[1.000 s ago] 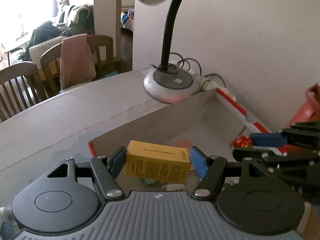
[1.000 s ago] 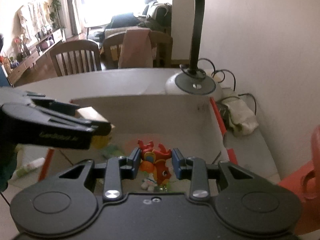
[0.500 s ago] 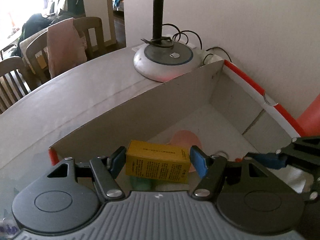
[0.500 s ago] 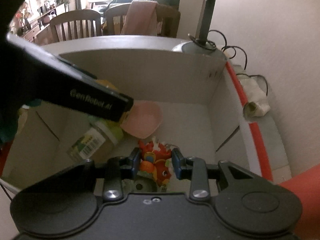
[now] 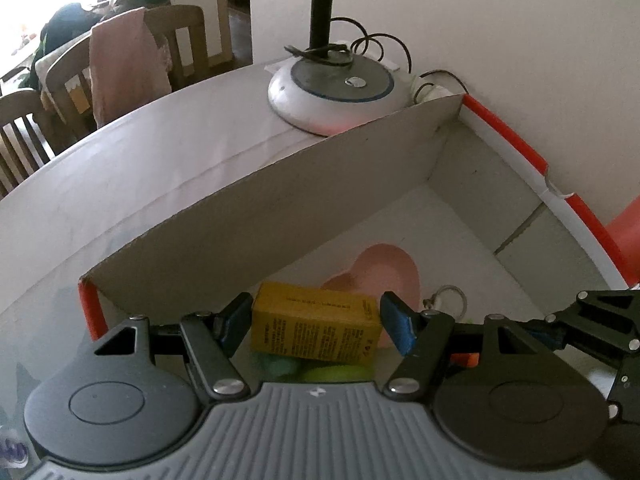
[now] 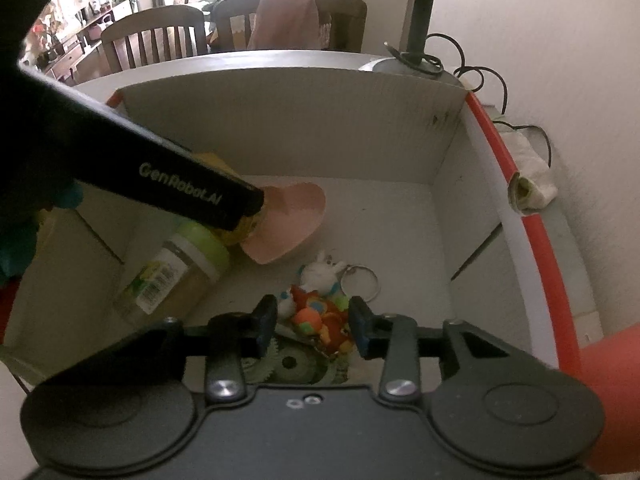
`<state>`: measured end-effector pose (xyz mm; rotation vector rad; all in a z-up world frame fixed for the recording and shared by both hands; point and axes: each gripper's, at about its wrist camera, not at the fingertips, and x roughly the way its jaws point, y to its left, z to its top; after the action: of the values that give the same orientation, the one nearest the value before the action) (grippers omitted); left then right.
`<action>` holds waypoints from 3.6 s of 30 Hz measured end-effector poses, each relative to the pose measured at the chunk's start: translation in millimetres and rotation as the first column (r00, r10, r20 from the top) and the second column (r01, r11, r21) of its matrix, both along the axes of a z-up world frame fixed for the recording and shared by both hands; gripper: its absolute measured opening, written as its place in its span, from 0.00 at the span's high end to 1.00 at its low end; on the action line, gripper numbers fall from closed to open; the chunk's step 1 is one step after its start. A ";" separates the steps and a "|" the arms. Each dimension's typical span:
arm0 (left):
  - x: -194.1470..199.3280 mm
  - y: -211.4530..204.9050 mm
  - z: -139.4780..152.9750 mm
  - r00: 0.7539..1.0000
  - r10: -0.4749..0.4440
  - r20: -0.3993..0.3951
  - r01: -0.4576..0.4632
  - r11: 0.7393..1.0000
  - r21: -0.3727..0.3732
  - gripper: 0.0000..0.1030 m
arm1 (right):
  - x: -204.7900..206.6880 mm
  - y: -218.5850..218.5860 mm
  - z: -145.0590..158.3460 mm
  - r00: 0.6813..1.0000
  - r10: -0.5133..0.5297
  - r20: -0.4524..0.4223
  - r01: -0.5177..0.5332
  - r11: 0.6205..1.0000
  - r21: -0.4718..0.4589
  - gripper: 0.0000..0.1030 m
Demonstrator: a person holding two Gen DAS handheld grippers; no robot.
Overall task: Organize rigid objects
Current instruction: 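Lower and release the yellow box with the left tool while the right tool releases the orange toy, then withdraw both tools from the shoebox back over the table items, then grasp the pink binder clip with the left tool while the right tool grasps the glue stick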
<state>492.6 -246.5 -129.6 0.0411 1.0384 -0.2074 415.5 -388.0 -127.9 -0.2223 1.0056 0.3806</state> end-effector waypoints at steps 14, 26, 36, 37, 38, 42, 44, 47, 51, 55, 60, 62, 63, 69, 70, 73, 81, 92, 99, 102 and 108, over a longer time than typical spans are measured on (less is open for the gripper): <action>-27.6 7.7 23.3 0.998 0.016 0.055 -0.014 0.999 -0.034 0.33 | -16.6 -5.0 25.3 0.999 0.005 0.054 -0.007 0.999 0.046 0.39; -70.4 19.4 55.7 0.990 0.047 0.132 -0.039 0.997 -0.061 0.33 | -33.8 -11.6 55.7 0.994 0.006 0.109 -0.018 0.994 0.112 0.28; -115.7 32.2 82.5 0.977 0.106 0.186 -0.088 0.991 -0.102 0.33 | -60.4 -11.0 79.7 0.989 0.032 0.146 -0.059 0.982 0.182 0.18; -120.8 34.4 84.8 0.975 0.116 0.190 -0.097 0.990 -0.107 0.32 | -63.6 -10.2 82.6 0.988 0.039 0.151 -0.068 0.980 0.188 0.17; -126.4 37.0 87.4 0.973 0.126 0.195 -0.105 0.988 -0.114 0.28 | -66.6 -8.8 84.7 0.987 0.046 0.156 -0.075 0.979 0.191 0.16; -149.2 49.7 95.6 0.963 0.160 0.215 -0.134 0.982 -0.131 0.25 | -78.2 -4.0 93.3 0.983 0.068 0.171 -0.105 0.970 0.221 0.10; -160.5 58.2 98.2 0.958 0.184 0.220 -0.155 0.978 -0.140 0.25 | -83.5 0.5 97.4 0.981 0.074 0.177 -0.115 0.965 0.235 0.08; -176.2 71.3 100.3 0.951 0.215 0.222 -0.184 0.971 -0.152 0.24 | -89.7 8.9 101.6 0.981 0.085 0.174 -0.128 0.959 0.254 0.05; -197.1 92.6 100.6 0.941 0.254 0.225 -0.219 0.961 -0.170 0.19 | -99.8 25.6 103.4 0.979 0.107 0.172 -0.152 0.951 0.270 0.04; -216.6 117.5 97.4 0.934 0.286 0.214 -0.245 0.949 -0.200 0.19 | -113.2 46.5 103.1 0.973 0.143 0.181 -0.189 0.943 0.273 0.03; -243.2 152.9 95.5 0.923 0.318 0.217 -0.271 0.937 -0.220 0.19 | -132.5 79.3 99.2 0.963 0.190 0.189 -0.237 0.934 0.269 0.03; -252.2 165.8 95.3 0.921 0.319 0.225 -0.274 0.938 -0.212 0.18 | -137.9 93.8 96.6 0.962 0.203 0.184 -0.249 0.930 0.270 0.03; -257.1 172.5 95.2 0.920 0.319 0.229 -0.274 0.939 -0.206 0.17 | -140.2 101.0 95.1 0.961 0.208 0.182 -0.252 0.930 0.266 0.03; -279.1 211.5 89.2 0.920 0.307 0.244 -0.265 0.945 -0.191 0.10 | -151.4 142.1 82.0 0.958 0.239 0.156 -0.273 0.928 0.255 0.03; -281.8 217.5 87.2 0.920 0.306 0.246 -0.265 0.946 -0.187 0.10 | -152.8 148.1 79.9 0.959 0.238 0.153 -0.270 0.931 0.247 0.03; -287.8 235.1 79.5 0.915 0.315 0.250 -0.275 0.944 -0.182 0.00 | -151.5 166.8 70.0 0.969 0.212 0.129 -0.237 0.942 0.236 0.03; -299.0 282.1 47.9 0.904 0.354 0.239 -0.324 0.933 -0.156 0.00 | -136.9 199.4 44.4 0.992 0.103 0.068 -0.115 0.974 0.197 0.03; -288.6 310.7 -6.9 0.939 0.280 0.198 -0.258 0.957 -0.131 0.00 | -99.9 242.4 2.1 0.999 -0.034 -0.001 0.034 0.992 0.119 0.04; -279.7 319.8 -24.9 0.951 0.256 0.174 -0.231 0.961 -0.153 0.00 | -77.4 259.0 -27.2 0.991 -0.127 -0.041 0.130 0.990 0.061 0.05; -276.6 324.0 -30.1 0.951 0.266 0.157 -0.238 0.956 -0.173 0.00 | -70.6 265.3 -35.8 0.988 -0.147 -0.051 0.149 0.988 0.041 0.06; -269.9 326.6 -38.9 0.958 0.260 0.125 -0.233 0.953 -0.194 0.00 | -64.4 272.9 -45.8 0.981 -0.180 -0.067 0.181 0.983 0.013 0.13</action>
<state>222.7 80.1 -168.5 -0.2312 0.8633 -0.0664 351.1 -115.1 -173.7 -0.1006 1.0775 0.2328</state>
